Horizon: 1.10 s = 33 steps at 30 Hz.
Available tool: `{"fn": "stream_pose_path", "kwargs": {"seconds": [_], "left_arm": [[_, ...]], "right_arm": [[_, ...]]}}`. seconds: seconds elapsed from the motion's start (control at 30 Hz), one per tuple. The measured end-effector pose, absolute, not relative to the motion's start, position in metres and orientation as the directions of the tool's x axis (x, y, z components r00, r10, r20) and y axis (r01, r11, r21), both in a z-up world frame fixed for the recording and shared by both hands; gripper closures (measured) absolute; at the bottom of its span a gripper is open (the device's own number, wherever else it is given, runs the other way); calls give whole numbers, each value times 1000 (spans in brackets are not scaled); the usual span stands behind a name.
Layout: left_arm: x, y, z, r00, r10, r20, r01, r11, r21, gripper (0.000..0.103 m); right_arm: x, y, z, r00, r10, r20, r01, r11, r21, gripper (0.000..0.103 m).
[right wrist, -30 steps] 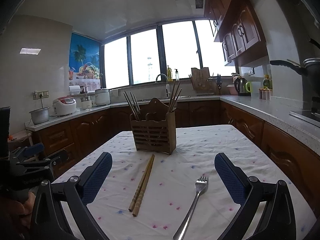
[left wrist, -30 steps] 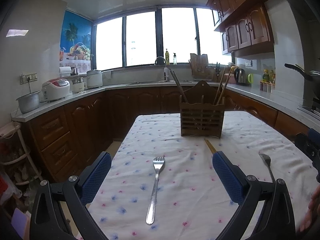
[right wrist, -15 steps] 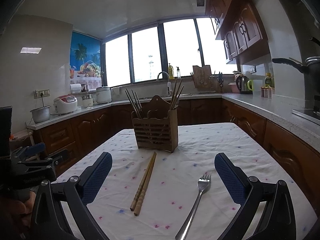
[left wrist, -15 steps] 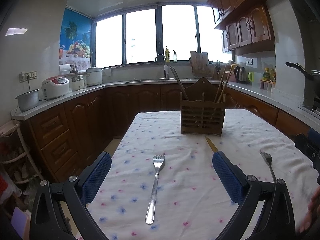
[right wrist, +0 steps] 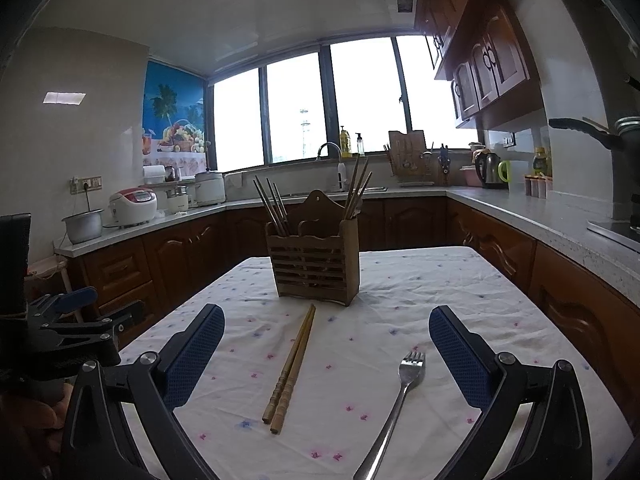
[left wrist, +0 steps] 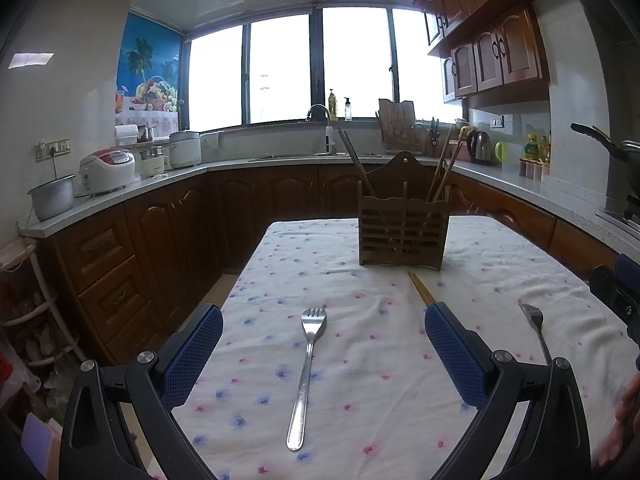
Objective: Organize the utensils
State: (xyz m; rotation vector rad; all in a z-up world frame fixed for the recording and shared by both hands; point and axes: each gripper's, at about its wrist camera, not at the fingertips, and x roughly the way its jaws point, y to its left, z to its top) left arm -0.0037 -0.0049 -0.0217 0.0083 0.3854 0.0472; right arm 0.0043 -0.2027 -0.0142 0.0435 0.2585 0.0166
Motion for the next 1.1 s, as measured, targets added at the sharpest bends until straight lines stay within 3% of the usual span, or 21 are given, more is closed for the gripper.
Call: {"fn": "stream_pose_path", "kwargs": {"seconds": [1.1], "left_arm": [[-5,-12,-15,931,42,-363,-42,999,7,1]], "right_arm": [[5,-202,-6,972,33,-233,-25,999,38,0]]}}
